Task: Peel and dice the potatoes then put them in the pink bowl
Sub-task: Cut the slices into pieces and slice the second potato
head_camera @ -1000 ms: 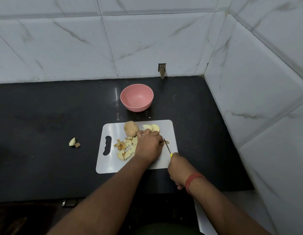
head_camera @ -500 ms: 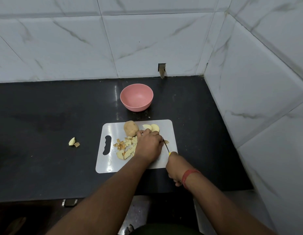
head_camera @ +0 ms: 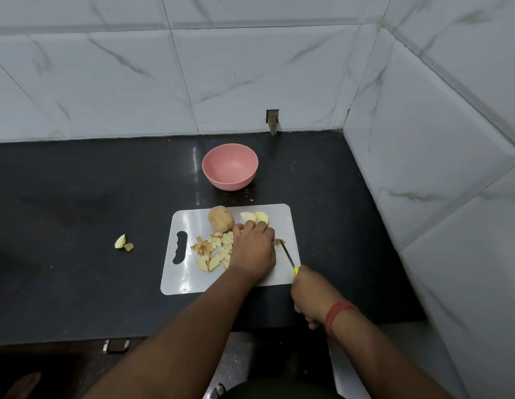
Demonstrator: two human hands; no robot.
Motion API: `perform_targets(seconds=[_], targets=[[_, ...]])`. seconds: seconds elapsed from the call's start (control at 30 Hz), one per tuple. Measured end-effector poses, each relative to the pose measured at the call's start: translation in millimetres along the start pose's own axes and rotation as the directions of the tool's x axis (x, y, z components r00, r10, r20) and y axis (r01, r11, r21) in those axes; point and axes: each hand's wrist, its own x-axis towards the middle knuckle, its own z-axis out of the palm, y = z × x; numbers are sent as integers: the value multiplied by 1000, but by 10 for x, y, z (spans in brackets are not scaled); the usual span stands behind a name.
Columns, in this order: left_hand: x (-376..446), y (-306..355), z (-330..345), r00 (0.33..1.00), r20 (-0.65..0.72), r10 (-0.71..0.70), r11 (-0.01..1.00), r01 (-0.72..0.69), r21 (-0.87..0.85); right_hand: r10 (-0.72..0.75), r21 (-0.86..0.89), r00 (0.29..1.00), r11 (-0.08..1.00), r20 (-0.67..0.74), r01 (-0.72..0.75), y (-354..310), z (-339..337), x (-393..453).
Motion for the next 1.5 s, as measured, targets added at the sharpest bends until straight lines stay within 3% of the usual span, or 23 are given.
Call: perform_targets(seconds=[0.17,0.37,0.47,0.73,0.9,1.0,1.13,1.33,1.5], targets=[[-40,39,-58,1000,-1,-12,1000,12,9,-157,45,983,986,-96,161,-61,-176,-72],[-37,137,-47,940,47,337,921,-340,188,-219,114,955,963,-200,244,-124,-237,6],[-14,126,-43,925,99,367,884,-380,271,-229,115,949,959,-216,258,-134,-262,23],[-62,-109,-95,972,87,219,926,-235,295,-230,64,951,967,-205,248,-76,-249,12],[60,-195,-141,996,-72,58,988,-47,148,-252,54,947,962,-200,267,-90,-258,6],[206,-296,-187,999,14,-53,992,51,117,-265,38,945,960,-193,277,-116,-248,-10],[309,-361,-249,988,141,-62,986,39,165,-270,15,947,961,-173,276,-173,-235,-20],[379,-350,-255,994,35,-105,985,99,141,-270,-32,948,963,-169,268,-220,-227,-22],[360,-285,-296,997,56,-58,989,50,140,-265,-16,950,964,-165,267,-233,-227,-49]])
